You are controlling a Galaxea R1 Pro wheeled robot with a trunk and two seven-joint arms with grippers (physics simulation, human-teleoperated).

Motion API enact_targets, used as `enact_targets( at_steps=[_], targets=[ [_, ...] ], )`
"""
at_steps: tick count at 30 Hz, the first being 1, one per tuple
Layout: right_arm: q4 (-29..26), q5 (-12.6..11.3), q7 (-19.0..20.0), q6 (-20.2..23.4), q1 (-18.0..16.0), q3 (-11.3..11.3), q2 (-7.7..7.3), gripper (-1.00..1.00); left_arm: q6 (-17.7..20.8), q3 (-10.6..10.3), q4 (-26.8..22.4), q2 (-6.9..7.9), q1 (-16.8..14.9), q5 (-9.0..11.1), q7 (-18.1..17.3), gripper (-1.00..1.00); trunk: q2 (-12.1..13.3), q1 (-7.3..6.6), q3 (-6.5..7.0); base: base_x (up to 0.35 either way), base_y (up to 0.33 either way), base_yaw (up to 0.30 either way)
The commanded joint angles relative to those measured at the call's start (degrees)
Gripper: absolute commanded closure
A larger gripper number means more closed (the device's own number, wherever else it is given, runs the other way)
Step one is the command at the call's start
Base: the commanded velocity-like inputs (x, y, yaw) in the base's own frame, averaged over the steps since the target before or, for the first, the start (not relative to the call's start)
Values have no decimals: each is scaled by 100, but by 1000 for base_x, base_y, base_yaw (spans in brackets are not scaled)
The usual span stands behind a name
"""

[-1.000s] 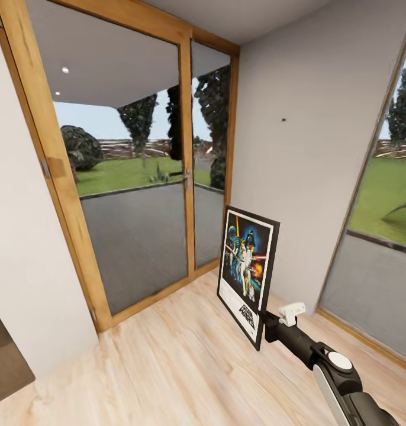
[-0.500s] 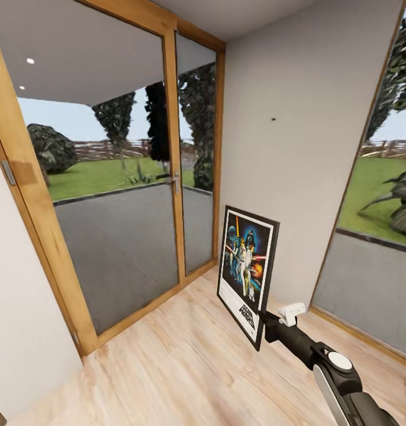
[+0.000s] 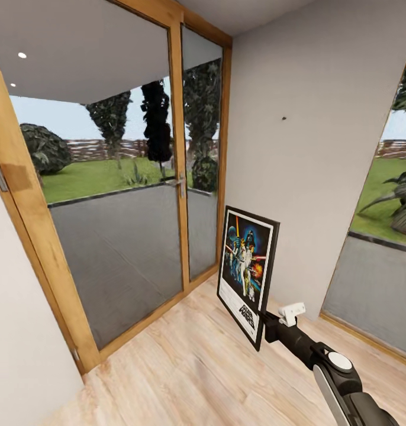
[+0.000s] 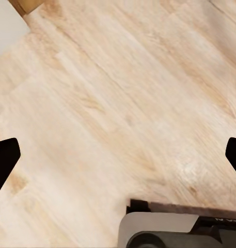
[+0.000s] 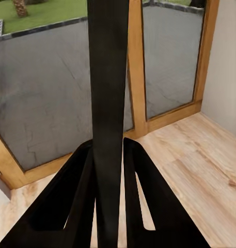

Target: Pick up the poster from the kitchen countertop and hang it on one of the wall nails in the kitchen.

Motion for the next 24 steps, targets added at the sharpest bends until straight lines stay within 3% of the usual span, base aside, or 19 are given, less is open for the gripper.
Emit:
enact_targets(
  at_steps=[1,18,24],
  targets=[
    [-5,-75,10,50,-2,3,-3,100,-12,1,-3,0,5,0,4,-100,-2,5,0,246,253,-190],
    [-5,-76,11,52,-2,5,-3,100,-12,8,-3,0,3,0,0,-100,-2,5,37,246,253,-284],
    [-5,-80,11,46,-2,3,-3,100,-12,8,-3,0,2,0,2,-100,-2,5,43,246,253,-131]
  ],
)
